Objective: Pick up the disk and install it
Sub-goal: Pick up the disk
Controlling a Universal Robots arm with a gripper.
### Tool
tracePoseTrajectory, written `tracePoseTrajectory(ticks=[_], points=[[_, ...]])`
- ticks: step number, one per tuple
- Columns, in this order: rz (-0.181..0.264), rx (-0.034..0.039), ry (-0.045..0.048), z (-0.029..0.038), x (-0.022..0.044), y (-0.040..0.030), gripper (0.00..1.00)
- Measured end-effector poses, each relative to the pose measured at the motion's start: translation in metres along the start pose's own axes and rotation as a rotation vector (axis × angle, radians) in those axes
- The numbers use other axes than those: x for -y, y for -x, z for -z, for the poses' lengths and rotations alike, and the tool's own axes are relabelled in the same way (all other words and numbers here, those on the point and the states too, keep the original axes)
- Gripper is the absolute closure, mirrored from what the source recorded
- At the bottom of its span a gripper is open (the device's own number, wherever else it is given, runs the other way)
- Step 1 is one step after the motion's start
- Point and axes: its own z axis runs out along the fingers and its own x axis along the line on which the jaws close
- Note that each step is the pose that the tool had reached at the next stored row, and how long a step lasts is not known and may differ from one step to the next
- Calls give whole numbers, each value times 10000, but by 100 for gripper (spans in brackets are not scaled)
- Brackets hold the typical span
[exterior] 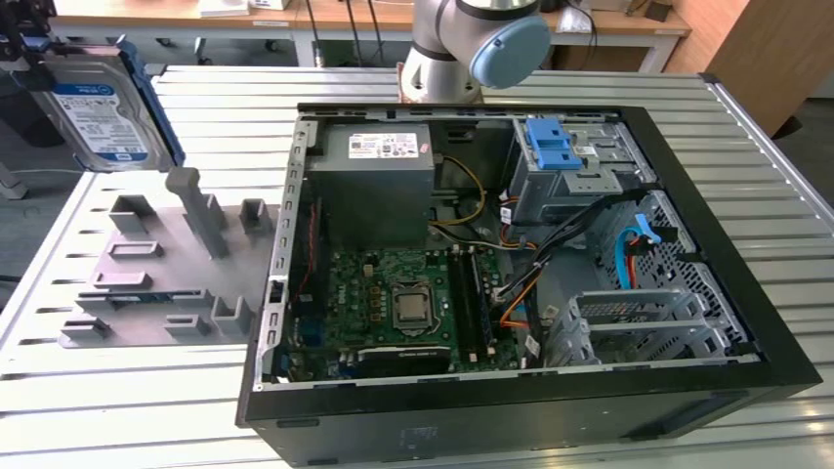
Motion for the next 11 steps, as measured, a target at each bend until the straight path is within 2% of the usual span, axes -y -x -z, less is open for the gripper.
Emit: tracePoseTrajectory(ticks=[11], points=[[0,0,0,22,0,0,64]])
